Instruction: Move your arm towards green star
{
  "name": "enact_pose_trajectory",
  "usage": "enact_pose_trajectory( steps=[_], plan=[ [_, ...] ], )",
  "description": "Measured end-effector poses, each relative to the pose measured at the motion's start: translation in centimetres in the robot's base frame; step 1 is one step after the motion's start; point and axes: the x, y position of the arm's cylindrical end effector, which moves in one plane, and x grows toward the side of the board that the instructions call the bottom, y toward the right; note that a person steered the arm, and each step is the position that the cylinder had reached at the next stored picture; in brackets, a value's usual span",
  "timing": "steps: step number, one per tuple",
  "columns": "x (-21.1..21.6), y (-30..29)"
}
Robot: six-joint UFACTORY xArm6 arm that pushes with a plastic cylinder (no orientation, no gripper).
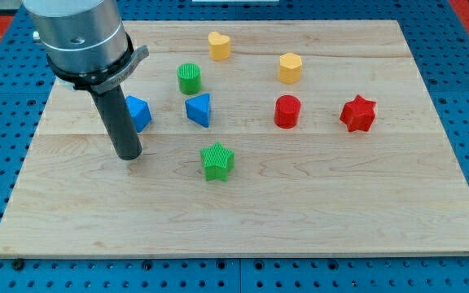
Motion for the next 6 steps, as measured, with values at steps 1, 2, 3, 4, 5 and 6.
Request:
enact_pose_trajectory(
  steps=[1,2,3,4,5,6],
  plan=[
    [-1.8,-1.3],
    [-3.3,-1.6],
    [-4.1,-1.6],
    [-1.8,0.0],
    [-0.5,5.3],
    [-1.8,9.3]
  ],
)
